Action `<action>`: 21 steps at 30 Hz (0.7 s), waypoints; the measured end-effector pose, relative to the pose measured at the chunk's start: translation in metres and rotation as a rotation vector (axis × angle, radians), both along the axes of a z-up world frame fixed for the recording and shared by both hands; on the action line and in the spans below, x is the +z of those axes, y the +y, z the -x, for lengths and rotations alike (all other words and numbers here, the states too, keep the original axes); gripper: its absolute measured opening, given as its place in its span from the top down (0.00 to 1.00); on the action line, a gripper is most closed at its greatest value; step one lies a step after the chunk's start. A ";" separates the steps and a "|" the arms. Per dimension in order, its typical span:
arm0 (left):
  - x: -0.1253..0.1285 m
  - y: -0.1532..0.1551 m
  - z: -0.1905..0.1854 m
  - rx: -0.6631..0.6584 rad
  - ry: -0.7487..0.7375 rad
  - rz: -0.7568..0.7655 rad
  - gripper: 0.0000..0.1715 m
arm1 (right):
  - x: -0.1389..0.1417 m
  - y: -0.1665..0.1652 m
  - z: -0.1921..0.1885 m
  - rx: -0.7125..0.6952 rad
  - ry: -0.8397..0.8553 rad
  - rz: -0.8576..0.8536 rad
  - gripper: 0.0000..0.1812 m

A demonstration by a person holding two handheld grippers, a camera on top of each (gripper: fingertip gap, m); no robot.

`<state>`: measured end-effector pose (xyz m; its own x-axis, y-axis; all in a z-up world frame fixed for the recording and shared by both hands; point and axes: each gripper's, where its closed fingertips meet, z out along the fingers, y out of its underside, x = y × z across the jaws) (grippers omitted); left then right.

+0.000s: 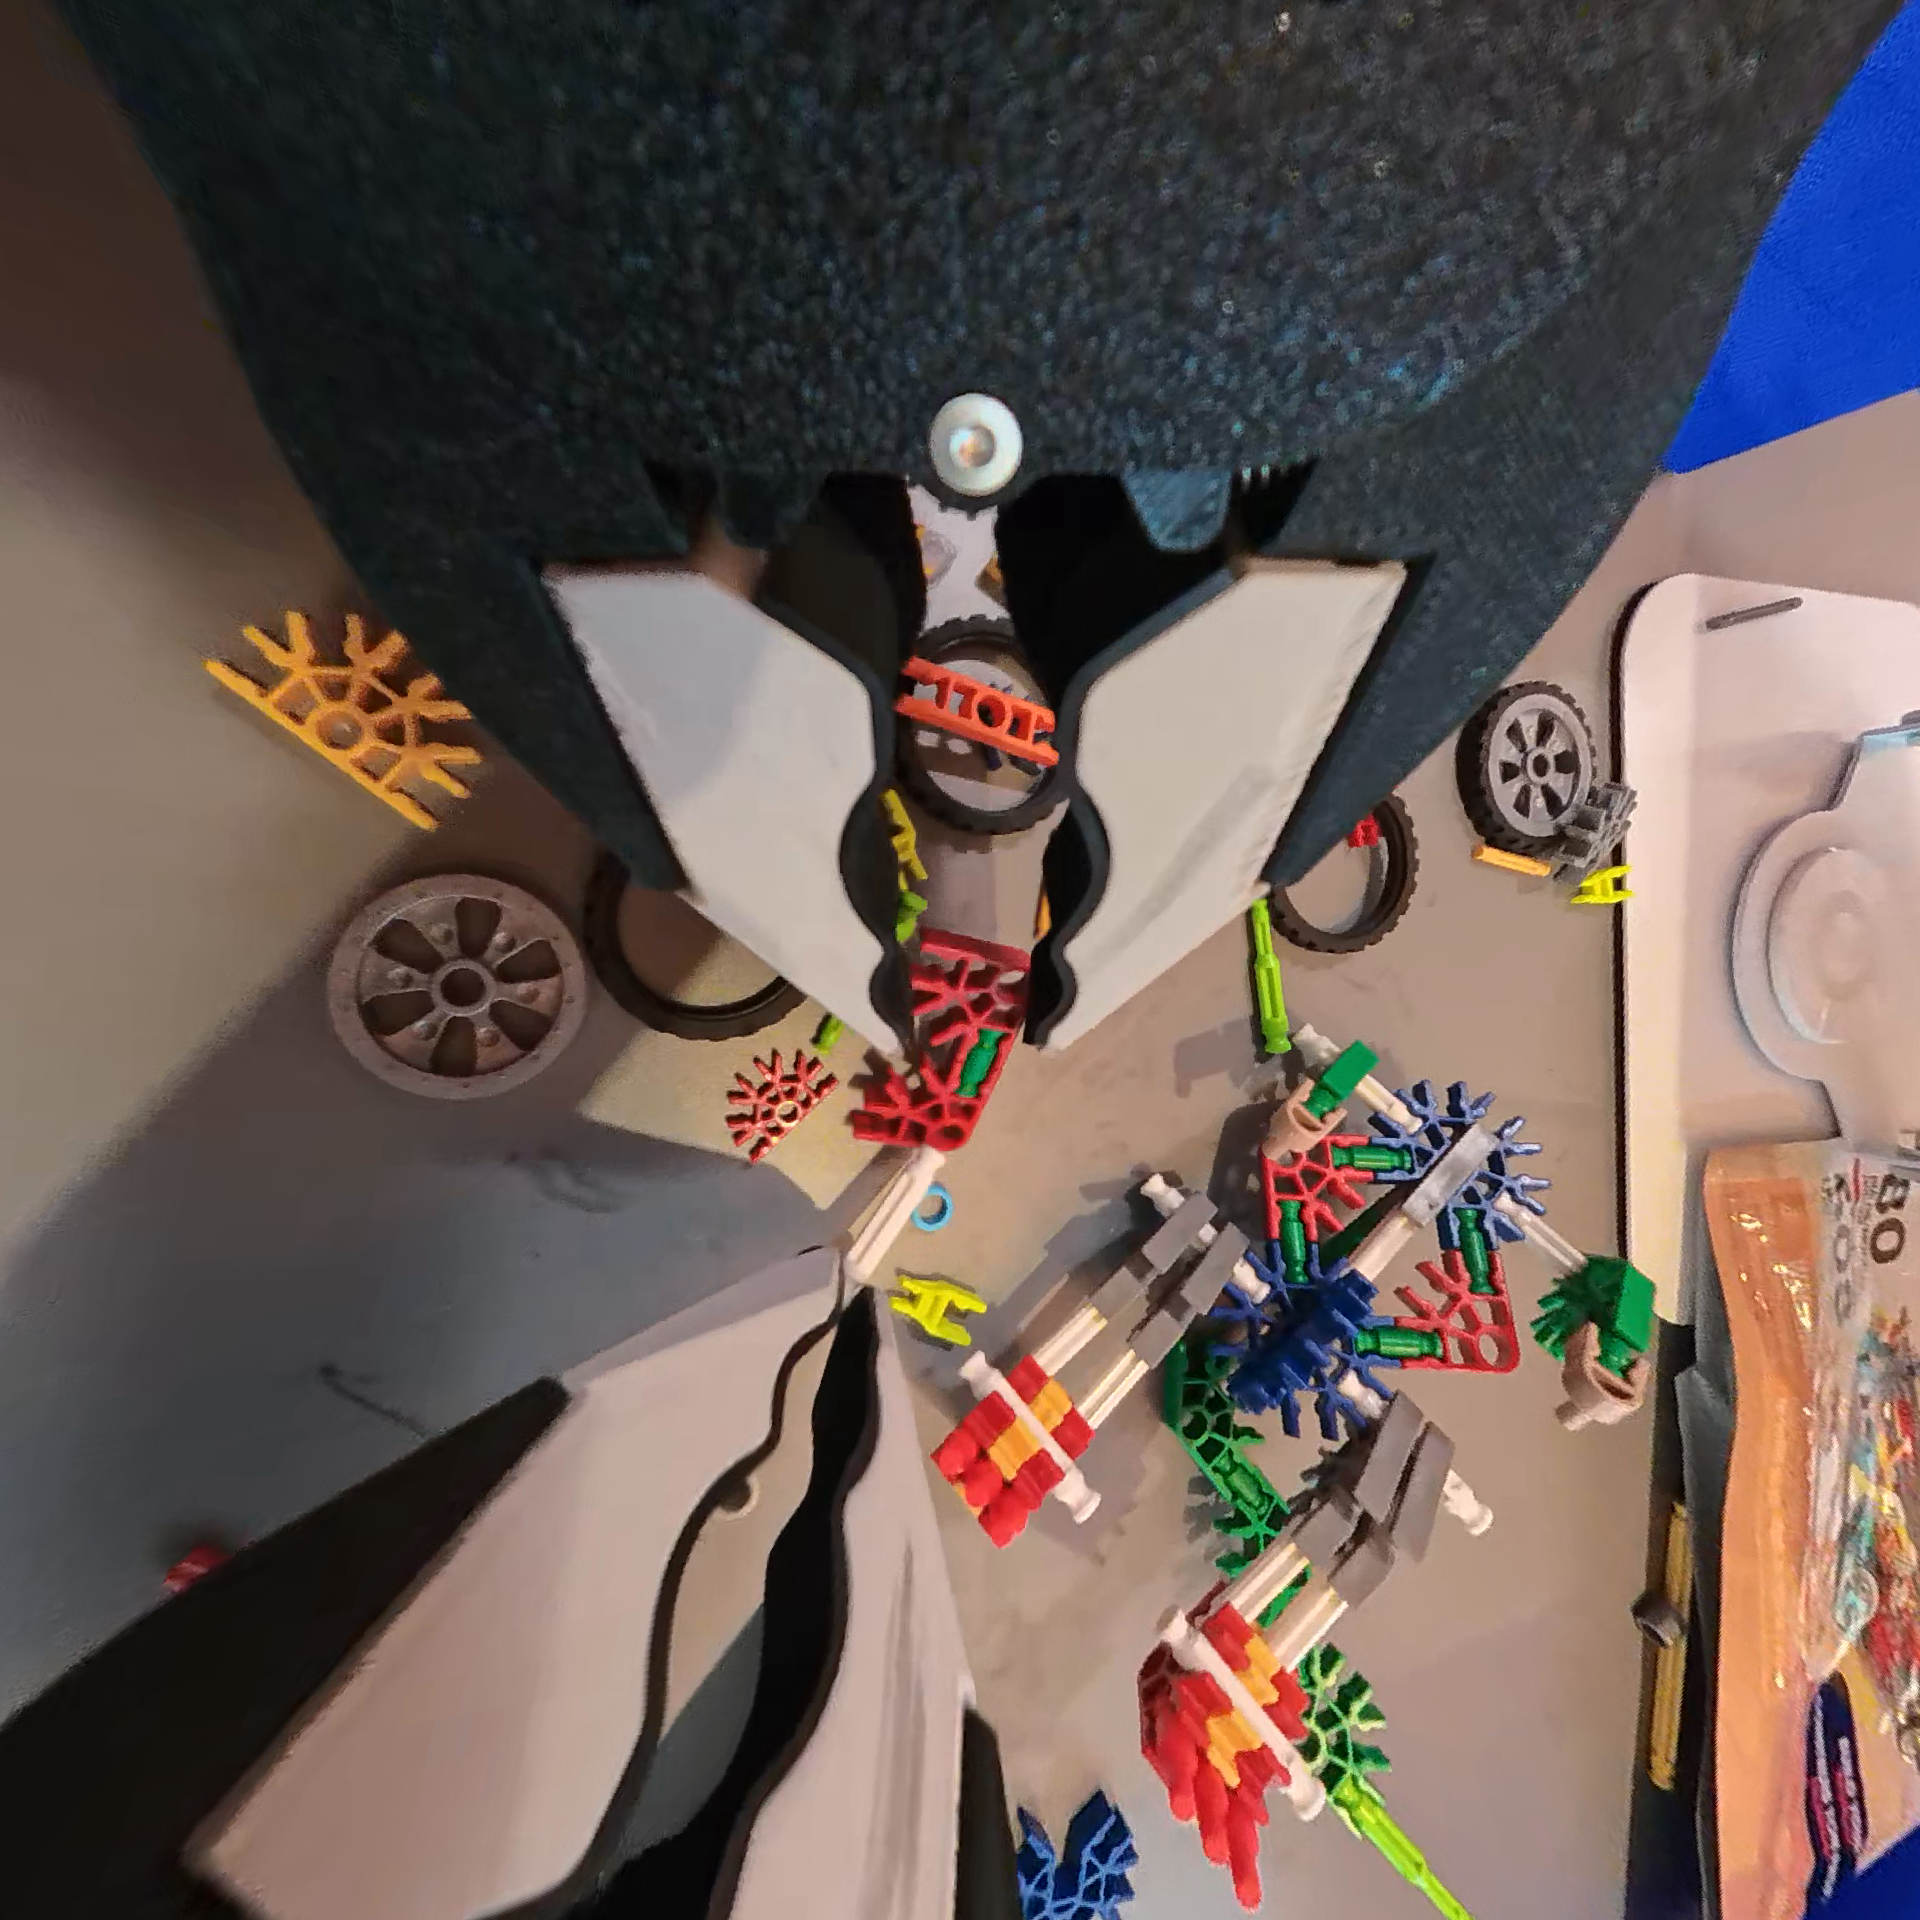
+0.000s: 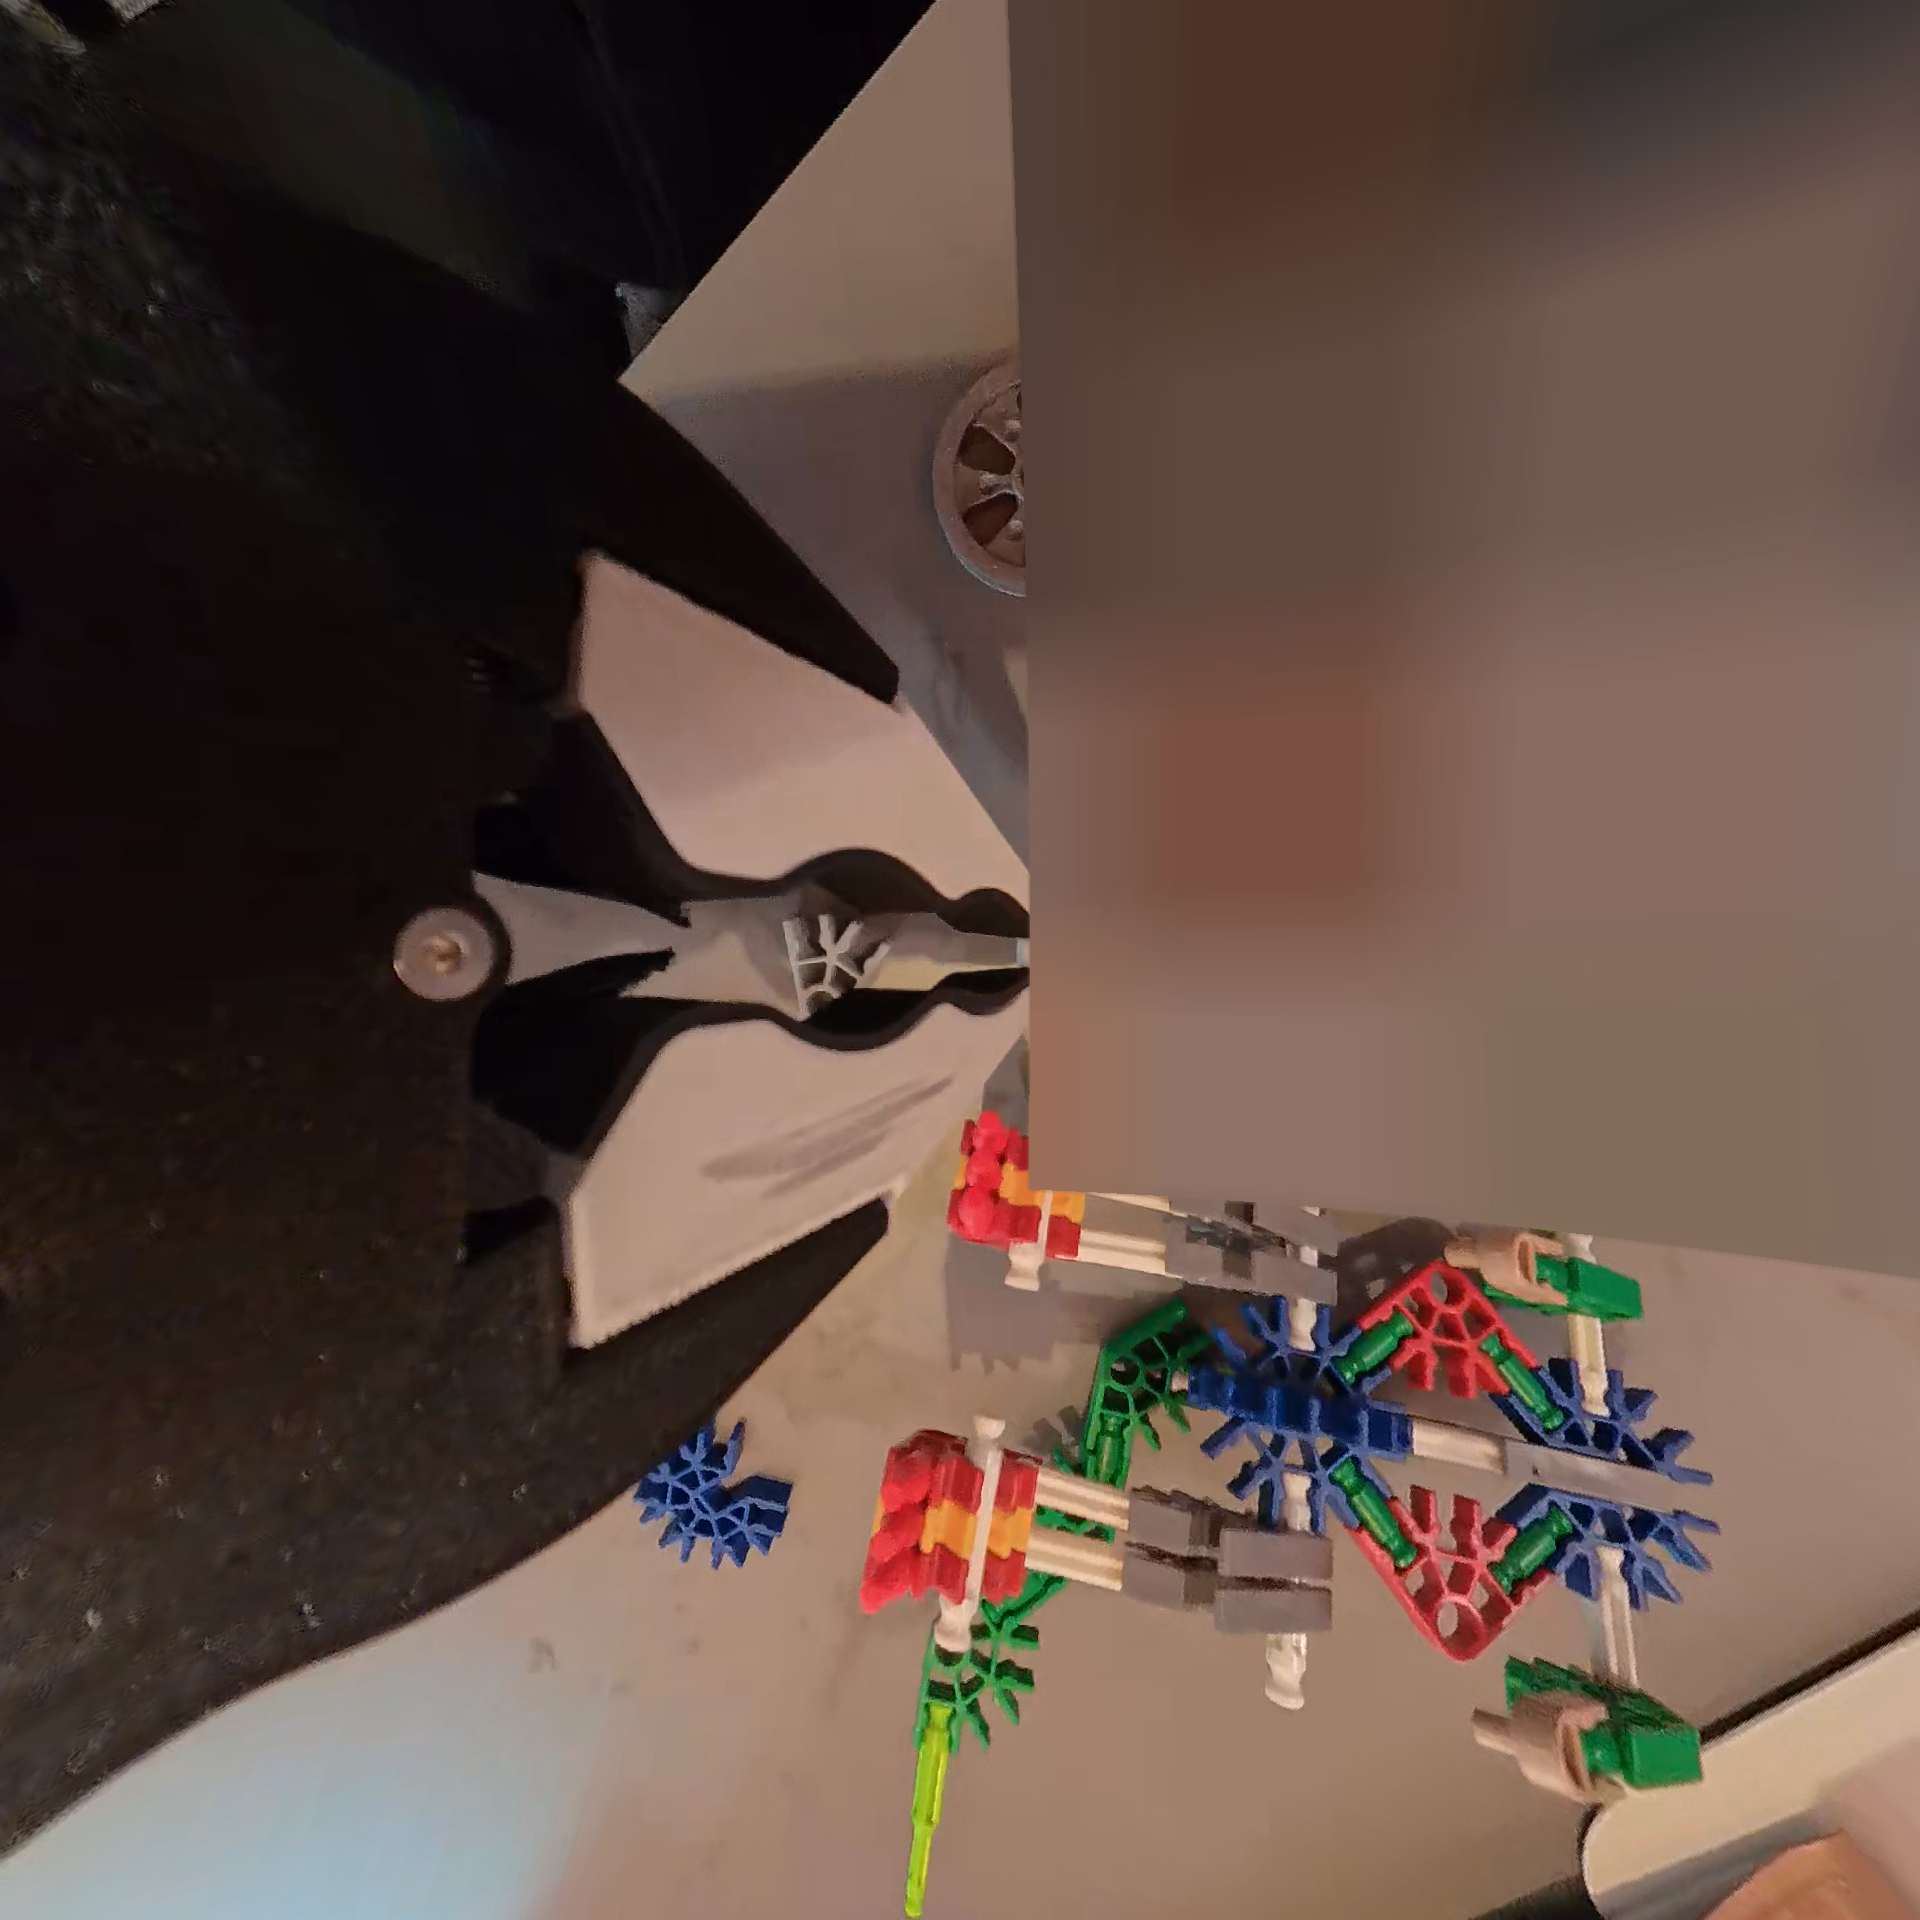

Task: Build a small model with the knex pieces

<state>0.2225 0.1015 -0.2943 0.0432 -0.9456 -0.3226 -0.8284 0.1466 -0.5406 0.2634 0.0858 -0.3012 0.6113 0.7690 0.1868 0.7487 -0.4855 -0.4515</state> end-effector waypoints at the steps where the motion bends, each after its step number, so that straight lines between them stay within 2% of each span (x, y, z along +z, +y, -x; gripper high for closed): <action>1: 0.001 0.001 0.000 0.001 -0.001 -0.002 0.89 | 0.000 0.000 0.000 0.001 -0.004 0.001 0.97; 7: 0.003 0.000 0.001 -0.010 -0.022 0.007 0.93 | 0.003 0.000 0.010 0.001 0.084 0.026 0.97; 11: 0.002 -0.001 0.002 -0.013 -0.024 0.031 0.97 | 0.000 0.002 0.006 -0.001 0.083 0.034 0.97; 15: 0.002 -0.001 0.004 0.020 -0.061 0.131 0.94 | 0.002 0.002 0.007 -0.007 0.124 0.046 0.97; 21: -0.006 0.005 -0.003 0.020 -0.016 0.204 0.86 | 0.000 0.002 0.006 -0.021 0.159 0.060 0.97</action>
<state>0.2251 0.1067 -0.3006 0.0659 -0.9902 -0.1233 -0.8211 0.0163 -0.5706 0.2573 0.0873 -0.3011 0.6454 0.7628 0.0403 0.6596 -0.5299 -0.5329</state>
